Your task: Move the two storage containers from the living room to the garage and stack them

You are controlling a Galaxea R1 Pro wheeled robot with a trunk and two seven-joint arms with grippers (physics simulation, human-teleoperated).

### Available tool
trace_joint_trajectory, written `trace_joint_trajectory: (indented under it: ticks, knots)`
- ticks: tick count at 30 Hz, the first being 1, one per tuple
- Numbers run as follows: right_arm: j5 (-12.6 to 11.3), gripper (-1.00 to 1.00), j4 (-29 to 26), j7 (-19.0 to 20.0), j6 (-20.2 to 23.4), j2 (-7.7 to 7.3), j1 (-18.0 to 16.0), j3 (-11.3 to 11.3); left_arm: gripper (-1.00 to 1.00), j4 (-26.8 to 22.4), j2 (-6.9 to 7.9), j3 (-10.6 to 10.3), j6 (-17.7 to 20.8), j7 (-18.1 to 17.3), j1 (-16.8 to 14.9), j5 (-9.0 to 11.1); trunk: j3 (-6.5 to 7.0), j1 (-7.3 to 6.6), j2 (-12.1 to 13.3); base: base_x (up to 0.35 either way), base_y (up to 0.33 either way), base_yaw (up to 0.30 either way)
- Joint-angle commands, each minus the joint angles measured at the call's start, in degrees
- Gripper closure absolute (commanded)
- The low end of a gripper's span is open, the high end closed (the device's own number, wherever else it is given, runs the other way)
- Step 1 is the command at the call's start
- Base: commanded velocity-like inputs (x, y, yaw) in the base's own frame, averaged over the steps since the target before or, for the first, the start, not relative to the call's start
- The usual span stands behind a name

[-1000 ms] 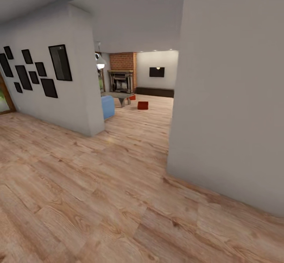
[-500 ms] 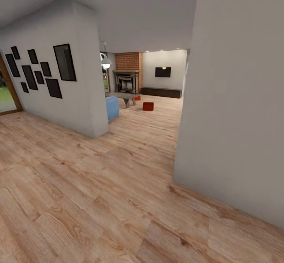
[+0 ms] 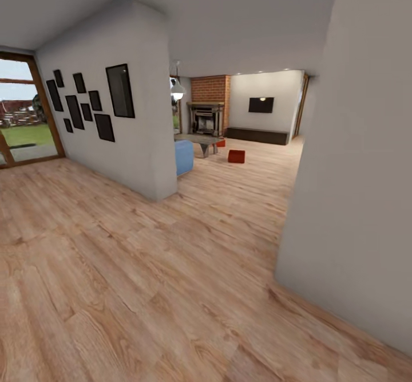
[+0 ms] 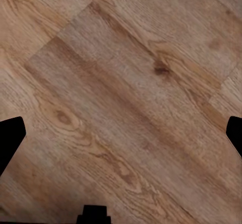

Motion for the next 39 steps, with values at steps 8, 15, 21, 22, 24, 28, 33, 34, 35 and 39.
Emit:
trace_joint_trajectory:
  ticks: [8,15,21,22,24,28,33,34,35,39]
  knots:
    - [0.6,-1.0,0.0,0.0,-0.1,-0.01,0.0,0.0,-1.0,-0.1,-0.06,0.3,-0.1,0.0,0.0,-0.3,-0.05,0.04,0.0,0.327,0.0,0.249]
    - [0.6,-1.0,0.0,0.0,-0.1,-0.01,0.0,0.0,-1.0,-0.1,-0.11,0.3,-0.1,0.0,0.0,-0.3,-0.05,0.04,0.0,0.327,0.0,0.165]
    - [0.6,-1.0,0.0,0.0,-0.1,-0.01,0.0,0.0,-1.0,-0.1,-0.14,0.3,-0.1,0.0,0.0,-0.3,-0.05,0.04,0.0,0.327,0.0,0.01]
    - [0.6,-1.0,0.0,0.0,-0.1,-0.01,0.0,0.0,-1.0,-0.1,-0.15,0.3,-0.1,0.0,0.0,-0.3,-0.05,0.04,0.0,0.327,0.0,0.002]
    - [0.6,-1.0,0.0,0.0,-0.1,-0.01,0.0,0.0,-1.0,-0.1,-0.15,0.3,-0.1,0.0,0.0,-0.3,-0.05,0.04,0.0,0.327,0.0,0.001]
    - [0.6,-1.0,0.0,0.0,-0.1,-0.01,0.0,0.0,-1.0,-0.1,-0.15,0.3,-0.1,0.0,0.0,-0.3,-0.05,0.04,0.0,0.327,0.0,0.0]
    - [0.6,-1.0,0.0,0.0,-0.1,-0.01,0.0,0.1,-1.0,-0.1,-0.15,0.3,-0.1,0.0,0.0,-0.4,-0.05,0.04,0.0,0.327,0.0,0.004]
    - [0.6,-1.0,0.0,0.0,-0.1,-0.01,0.0,0.1,-1.0,-0.1,-0.15,0.3,-0.1,0.0,0.0,-0.4,-0.05,0.04,0.0,0.327,0.0,0.04]
    - [0.6,-1.0,0.0,0.0,-0.1,-0.01,0.0,0.1,-1.0,-0.1,-0.15,0.3,-0.1,0.0,0.0,-0.4,-0.05,0.04,0.0,0.327,0.0,0.101]
    - [0.6,-1.0,0.0,0.0,-0.1,-0.01,0.0,0.1,-1.0,-0.1,-0.15,0.3,-0.1,0.0,0.0,-0.4,-0.05,0.04,0.0,0.327,0.0,0.214]
